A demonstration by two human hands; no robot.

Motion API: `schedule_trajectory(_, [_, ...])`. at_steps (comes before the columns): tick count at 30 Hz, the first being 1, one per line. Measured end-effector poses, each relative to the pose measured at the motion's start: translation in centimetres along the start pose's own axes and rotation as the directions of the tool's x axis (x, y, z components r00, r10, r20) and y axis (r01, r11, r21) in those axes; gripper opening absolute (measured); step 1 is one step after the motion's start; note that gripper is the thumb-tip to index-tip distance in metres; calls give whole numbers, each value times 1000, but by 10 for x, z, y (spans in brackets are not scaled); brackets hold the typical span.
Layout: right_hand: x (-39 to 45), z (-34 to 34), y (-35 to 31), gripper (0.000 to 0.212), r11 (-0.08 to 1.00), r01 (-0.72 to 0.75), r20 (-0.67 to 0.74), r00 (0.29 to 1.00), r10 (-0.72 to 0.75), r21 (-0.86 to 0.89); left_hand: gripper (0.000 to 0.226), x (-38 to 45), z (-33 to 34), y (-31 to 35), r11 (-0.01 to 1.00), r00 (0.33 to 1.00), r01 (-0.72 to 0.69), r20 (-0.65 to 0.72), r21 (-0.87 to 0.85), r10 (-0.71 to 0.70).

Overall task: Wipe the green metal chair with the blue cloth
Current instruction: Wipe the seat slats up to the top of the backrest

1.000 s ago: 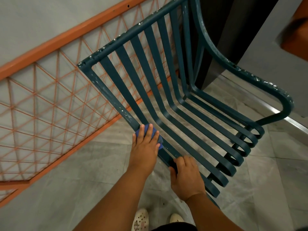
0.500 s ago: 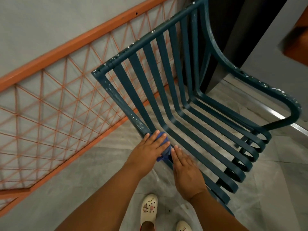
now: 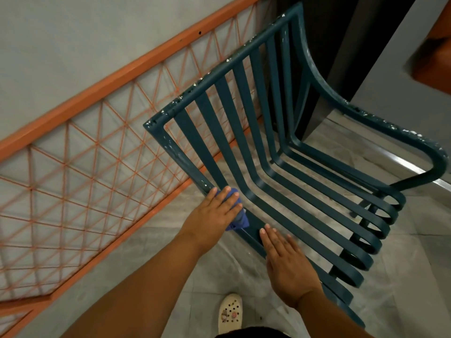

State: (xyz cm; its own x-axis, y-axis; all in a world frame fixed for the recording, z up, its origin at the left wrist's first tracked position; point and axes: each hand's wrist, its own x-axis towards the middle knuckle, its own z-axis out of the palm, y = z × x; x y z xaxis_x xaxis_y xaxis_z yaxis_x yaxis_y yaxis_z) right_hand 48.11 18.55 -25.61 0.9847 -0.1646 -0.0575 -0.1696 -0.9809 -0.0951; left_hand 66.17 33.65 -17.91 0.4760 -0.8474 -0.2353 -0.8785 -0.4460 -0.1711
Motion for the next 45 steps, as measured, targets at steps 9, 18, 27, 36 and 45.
schedule_trajectory(9, [0,0,0,58,999,2,-18,1000,-3,-49,75,-1,2,-22,987,986,13,-167,161,14])
schedule_trajectory(18, [1,1,0,61,1000,-9,-6,1000,9,-27,74,-5,1,-42,987,970,2,-242,164,39])
schedule_trajectory(27, [1,3,1,62,999,-4,20,1000,4,-40,73,-7,11,-37,987,960,39,-279,155,6])
schedule_trajectory(36, [0,1,0,61,1000,-9,8,1000,9,-22,51,-9,9,-69,992,916,89,-398,93,-45])
schedule_trajectory(45, [0,-1,0,62,1000,-15,41,999,15,-12,78,-4,11,-24,995,968,-52,-242,90,73])
